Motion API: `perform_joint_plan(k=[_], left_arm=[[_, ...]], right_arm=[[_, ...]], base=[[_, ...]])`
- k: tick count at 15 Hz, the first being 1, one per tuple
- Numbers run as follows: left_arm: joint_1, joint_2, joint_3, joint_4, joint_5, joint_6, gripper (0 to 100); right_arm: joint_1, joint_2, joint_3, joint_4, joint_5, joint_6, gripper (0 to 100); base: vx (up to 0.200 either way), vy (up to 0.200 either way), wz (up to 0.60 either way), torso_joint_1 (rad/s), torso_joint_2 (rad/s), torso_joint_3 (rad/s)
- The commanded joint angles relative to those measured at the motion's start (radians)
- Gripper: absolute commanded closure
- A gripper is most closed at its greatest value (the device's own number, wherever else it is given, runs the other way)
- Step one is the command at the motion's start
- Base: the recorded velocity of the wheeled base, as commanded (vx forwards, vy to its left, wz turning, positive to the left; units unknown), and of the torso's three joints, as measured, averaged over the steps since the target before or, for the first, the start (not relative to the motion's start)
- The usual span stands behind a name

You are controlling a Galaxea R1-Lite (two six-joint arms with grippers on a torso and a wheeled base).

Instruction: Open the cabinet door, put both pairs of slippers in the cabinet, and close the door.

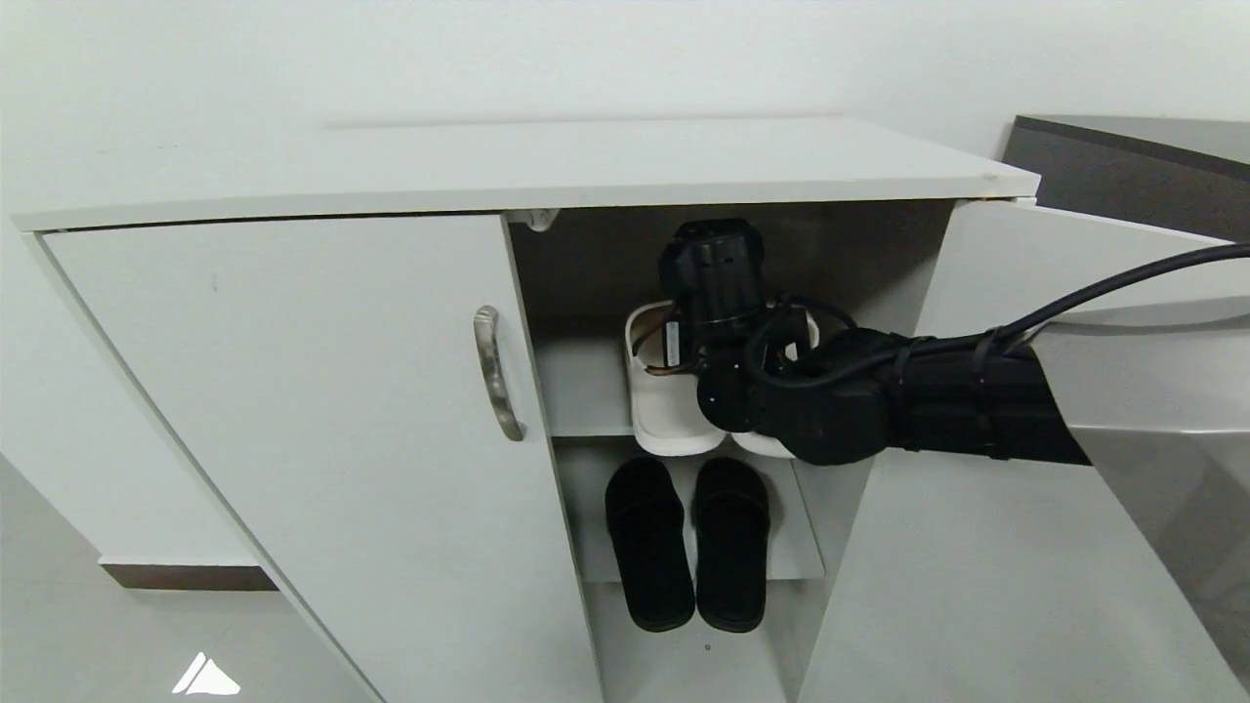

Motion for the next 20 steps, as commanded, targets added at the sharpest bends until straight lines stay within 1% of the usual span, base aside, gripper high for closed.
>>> perform_joint_plan(k=[1,3,5,7,10,11,16,20], left_arm=[[0.0,0.002,0.0,0.0,0.0,-0.001,100],[0.0,0.002,0.0,0.0,0.0,-0.001,100],[0.0,0.0,0.0,0.0,0.0,-0.001,100],[0.0,0.002,0.0,0.0,0.001,-0.008,100],[0.0,0.002,0.0,0.0,0.001,-0.008,100],[0.0,0.002,0.0,0.0,0.001,-0.008,100],[0.0,0.002,0.0,0.0,0.001,-0.008,100],[0.0,0.002,0.0,0.0,0.0,-0.007,100]], right_arm=[[-0.013,0.054,-0.079,0.026,0.0,0.001,100],[-0.029,0.085,-0.129,0.055,0.0,0.001,100],[-0.043,0.105,-0.129,0.075,0.0,0.001,100],[-0.052,0.111,-0.129,0.077,0.0,0.001,100],[-0.058,0.118,-0.129,0.075,0.0,0.003,100],[-0.058,0.118,-0.129,0.075,0.0,0.003,0],[-0.05,0.077,-0.12,0.072,-0.003,0.016,0],[0.002,-0.086,0.114,0.066,0.0,0.039,0]], base=[[0.0,0.0,0.0,0.0,0.0,0.0],[0.0,0.0,0.0,0.0,0.0,0.0],[0.0,0.0,0.0,0.0,0.0,0.0],[0.0,0.0,0.0,0.0,0.0,0.0],[0.0,0.0,0.0,0.0,0.0,0.0],[0.0,0.0,0.0,0.0,0.0,0.0],[0.0,0.0,0.0,0.0,0.0,0.0],[0.0,0.0,0.0,0.0,0.0,0.0]])
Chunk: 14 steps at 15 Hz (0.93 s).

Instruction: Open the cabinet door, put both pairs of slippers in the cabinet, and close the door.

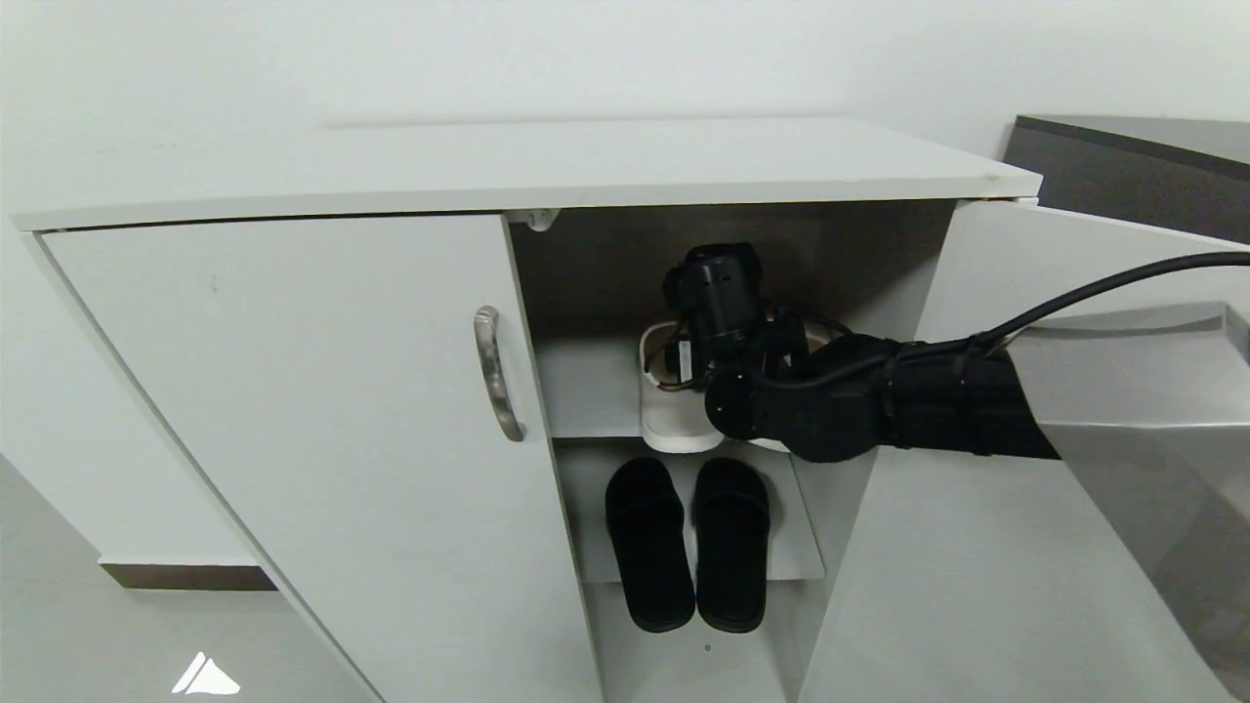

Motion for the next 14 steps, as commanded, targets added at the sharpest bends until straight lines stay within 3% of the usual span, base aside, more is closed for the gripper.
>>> perform_joint_plan(k=[1,7,10,11,13,14], left_arm=[[0.0,0.002,-0.002,0.0,0.0,0.0,100],[0.0,0.002,0.0,0.0,0.0,0.0,100],[0.0,0.002,0.0,0.0,0.0,0.002,100],[0.0,0.002,0.0,0.0,0.0,0.002,100],[0.0,0.002,0.0,0.0,0.0,0.002,100],[0.0,0.002,0.0,0.0,0.0,0.002,100]], right_arm=[[0.033,-0.132,0.134,-0.006,0.011,0.019,0],[0.059,-0.27,0.316,-0.008,0.209,0.052,0],[0.145,-0.43,0.48,-0.006,0.354,0.127,0],[0.153,-0.468,0.522,-0.008,0.383,0.13,100],[0.176,-0.585,0.629,-0.008,0.462,0.131,100],[0.202,-0.681,0.715,-0.009,0.555,0.127,100]], base=[[0.0,0.0,0.0,0.0,0.0,0.0],[0.0,0.0,0.0,0.0,0.0,0.0],[-0.2,0.0,0.0,0.001,0.0,0.001],[-0.2,0.0,0.0,0.007,0.01,-0.007],[-0.2,0.0,0.0,-0.002,0.0,0.009],[-0.2,0.0,0.0,-0.002,0.01,-0.002]])
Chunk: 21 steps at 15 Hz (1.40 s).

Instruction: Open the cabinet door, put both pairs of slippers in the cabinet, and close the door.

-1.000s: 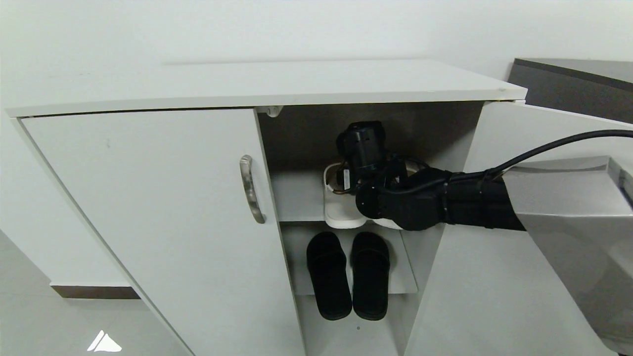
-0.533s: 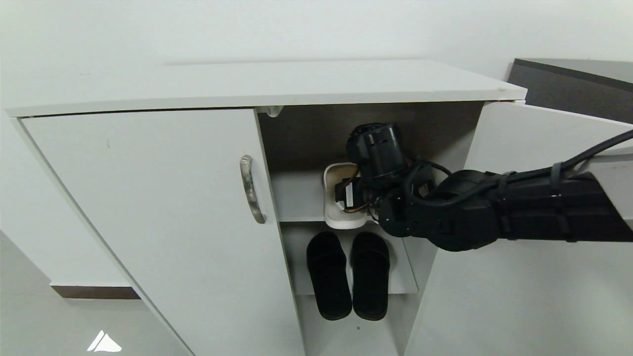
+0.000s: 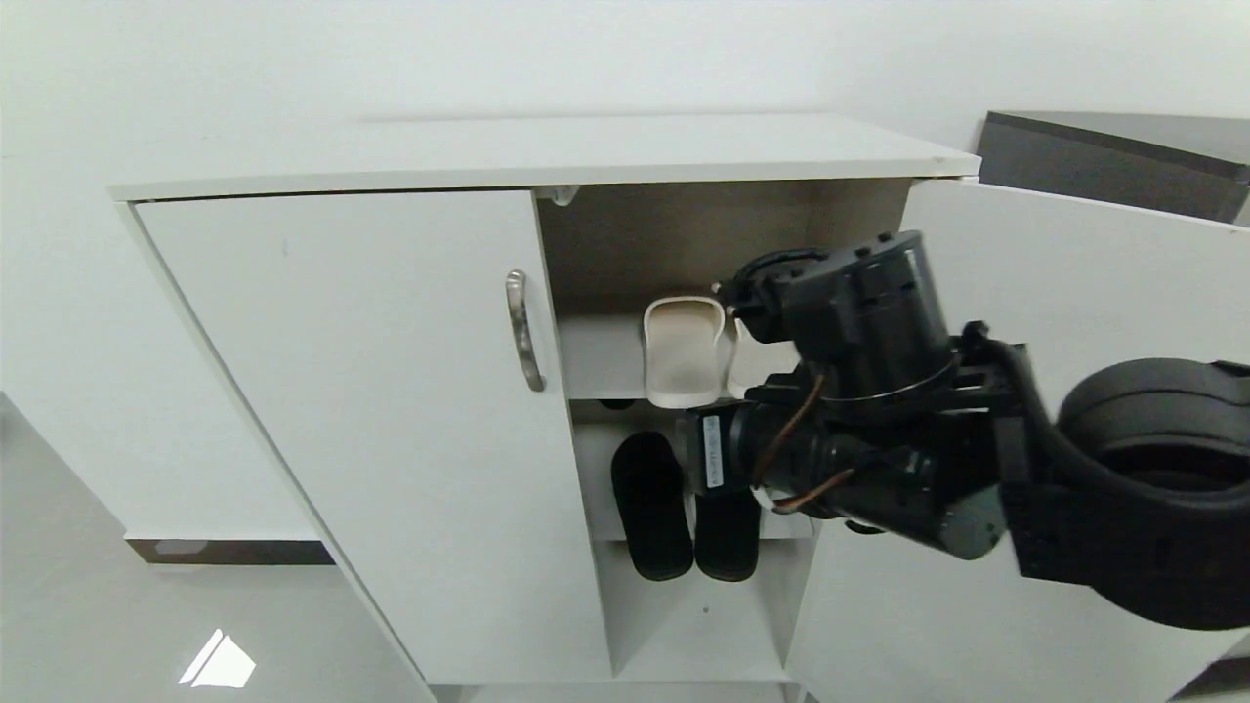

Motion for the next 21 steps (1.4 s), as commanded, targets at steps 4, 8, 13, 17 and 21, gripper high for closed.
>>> perform_joint_plan(k=[4,8,13,17,21], left_arm=[[0.001,0.002,-0.002,0.0,0.0,0.001,100],[0.001,0.002,0.0,0.0,0.0,0.001,100],[0.001,0.002,0.0,0.0,0.0,0.001,100],[0.001,0.0,0.0,0.0,0.0,0.0,100],[0.001,0.002,0.0,0.0,0.0,0.0,100]], right_arm=[[0.06,-0.412,0.369,0.0,0.302,-0.042,100],[0.057,-0.436,0.481,-0.085,0.303,-0.059,100],[0.054,-0.417,0.569,-0.184,0.345,-0.107,100],[0.002,-0.415,0.635,-0.269,0.417,-0.167,100],[0.002,-0.41,0.647,-0.275,0.418,-0.171,100]], base=[[-0.2,0.0,0.0,0.0,0.0,0.006],[-0.2,0.0,0.0,-0.001,0.0,0.005],[-0.2,0.0,0.0,0.0,0.0,0.002],[-0.2,0.0,0.0,0.002,0.01,0.002],[0.0,0.0,0.0,0.0,0.0,0.0]])
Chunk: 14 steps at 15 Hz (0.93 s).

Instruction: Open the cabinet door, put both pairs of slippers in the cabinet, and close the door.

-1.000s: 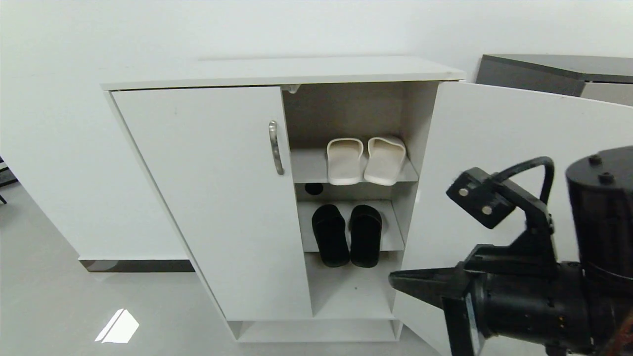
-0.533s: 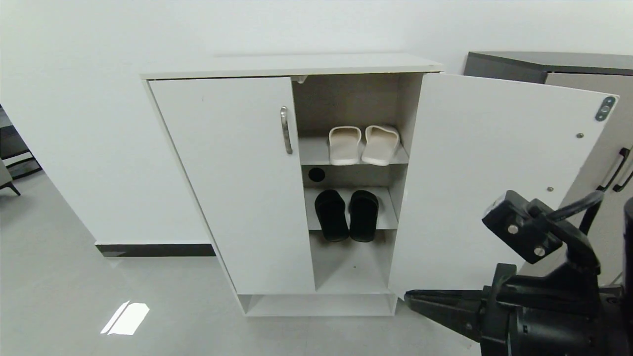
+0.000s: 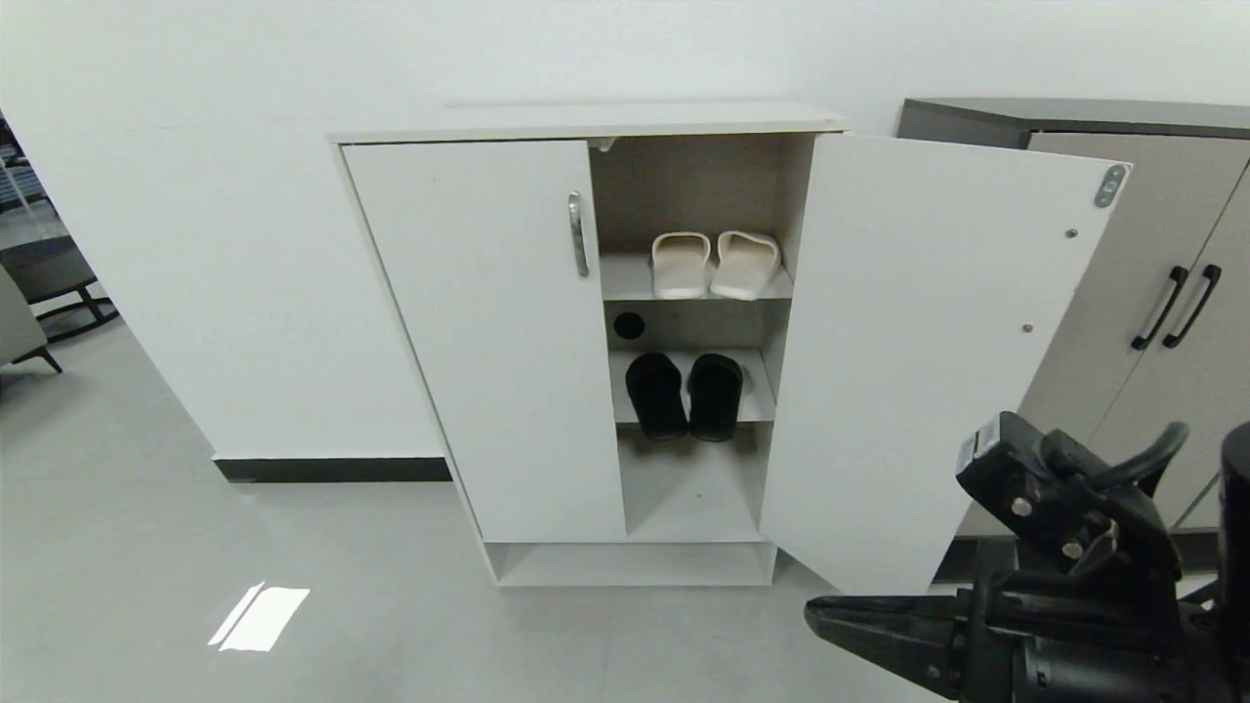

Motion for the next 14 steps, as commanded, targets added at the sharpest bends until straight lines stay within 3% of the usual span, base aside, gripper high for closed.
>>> perform_joint_plan(k=[1,5,8,14], left_arm=[[0.0,0.002,0.0,0.0,0.0,0.0,100],[0.0,0.002,0.0,0.0,0.0,0.0,100],[0.0,0.002,-0.002,0.0,0.0,0.0,100],[0.0,0.002,0.0,0.0,0.0,0.0,100]], right_arm=[[0.0,0.015,0.003,0.001,0.0,0.0,100],[-0.002,0.017,0.003,0.002,-0.002,0.0,100],[-0.002,0.026,0.002,0.002,-0.002,0.0,100],[-0.002,0.025,0.0,0.002,-0.003,0.0,100]], base=[[0.0,0.0,0.0,0.0,0.0,0.0],[0.0,0.0,0.0,0.0,0.0,0.0],[0.0,0.0,0.0,0.051,-0.21,-0.211],[0.0,0.0,0.0,0.165,-0.48,-0.294]])
